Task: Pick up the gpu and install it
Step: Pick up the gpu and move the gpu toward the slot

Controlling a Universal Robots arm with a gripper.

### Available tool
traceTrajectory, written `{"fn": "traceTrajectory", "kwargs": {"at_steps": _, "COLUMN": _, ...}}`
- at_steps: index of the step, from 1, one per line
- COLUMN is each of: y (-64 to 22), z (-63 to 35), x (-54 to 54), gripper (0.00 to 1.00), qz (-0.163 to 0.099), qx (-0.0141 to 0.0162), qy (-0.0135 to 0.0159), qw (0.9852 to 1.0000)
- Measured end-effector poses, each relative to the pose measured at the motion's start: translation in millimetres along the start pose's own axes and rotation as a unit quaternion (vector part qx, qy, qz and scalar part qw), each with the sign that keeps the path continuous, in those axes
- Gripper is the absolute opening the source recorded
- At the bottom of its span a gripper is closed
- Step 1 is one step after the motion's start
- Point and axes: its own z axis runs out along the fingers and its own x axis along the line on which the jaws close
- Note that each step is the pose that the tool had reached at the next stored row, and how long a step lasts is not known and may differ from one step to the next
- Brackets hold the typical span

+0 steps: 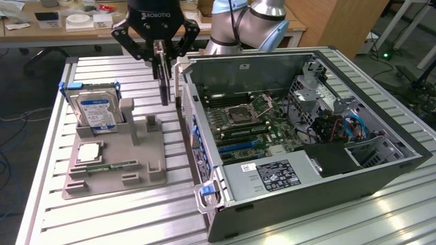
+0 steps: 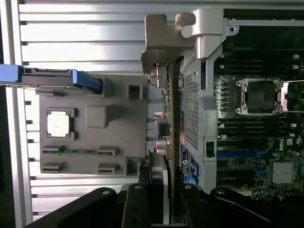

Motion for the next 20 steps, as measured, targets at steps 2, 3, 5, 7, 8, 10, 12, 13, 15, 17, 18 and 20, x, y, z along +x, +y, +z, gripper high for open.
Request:
{"fn": "traceTrajectory", "kwargs": {"at_steps": 2, "y": 0.2, "z": 0.2, "x": -6.7, "gripper": 0.28, "qz": 0.000, "qx": 0.0000, "qy": 0.0000, "qw": 1.0000}}
{"fn": "traceTrajectory", "kwargs": {"at_steps": 3, "y": 0.3, "z": 0.3, "x": -10.5, "gripper": 0.28, "qz": 0.000, "qx": 0.0001, "qy": 0.0001, "qw": 1.0000}}
{"fn": "traceTrajectory", "kwargs": {"at_steps": 5, "y": 0.7, "z": 0.6, "x": -18.2, "gripper": 0.28, "qz": 0.000, "qx": 0.0000, "qy": 0.0000, "qw": 1.0000}}
{"fn": "traceTrajectory", "kwargs": {"at_steps": 7, "y": 1.0, "z": 0.9, "x": -25.3, "gripper": 0.28, "qz": -0.001, "qx": 0.0000, "qy": 0.0000, "qw": 1.0000}}
{"fn": "traceTrajectory", "kwargs": {"at_steps": 8, "y": 1.1, "z": 1.0, "x": -28.4, "gripper": 0.28, "qz": -0.002, "qx": 0.0000, "qy": 0.0000, "qw": 1.0000}}
{"fn": "traceTrajectory", "kwargs": {"at_steps": 10, "y": 1.2, "z": 1.1, "x": -32.6, "gripper": 0.28, "qz": -0.005, "qx": -0.0001, "qy": 0.0000, "qw": 1.0000}}
{"fn": "traceTrajectory", "kwargs": {"at_steps": 12, "y": 1.3, "z": 1.2, "x": -36.0, "gripper": 0.28, "qz": -0.009, "qx": -0.0002, "qy": 0.0001, "qw": 1.0000}}
{"fn": "traceTrajectory", "kwargs": {"at_steps": 13, "y": 1.4, "z": 1.3, "x": -37.9, "gripper": 0.28, "qz": -0.009, "qx": -0.0002, "qy": 0.0001, "qw": 1.0000}}
{"fn": "traceTrajectory", "kwargs": {"at_steps": 15, "y": 1.6, "z": 1.5, "x": -42.7, "gripper": 0.28, "qz": -0.009, "qx": -0.0003, "qy": 0.0000, "qw": 1.0000}}
{"fn": "traceTrajectory", "kwargs": {"at_steps": 17, "y": 1.8, "z": 1.6, "x": -48.9, "gripper": 0.28, "qz": -0.009, "qx": -0.0002, "qy": 0.0000, "qw": 1.0000}}
{"fn": "traceTrajectory", "kwargs": {"at_steps": 18, "y": 1.9, "z": 1.8, "x": -52.6, "gripper": 0.28, "qz": -0.009, "qx": -0.0002, "qy": 0.0000, "qw": 1.0000}}
{"fn": "traceTrajectory", "kwargs": {"at_steps": 20, "y": 2.2, "z": 1.9, "x": -59.3, "gripper": 0.28, "qz": -0.008, "qx": -0.0002, "qy": 0.0001, "qw": 1.0000}}
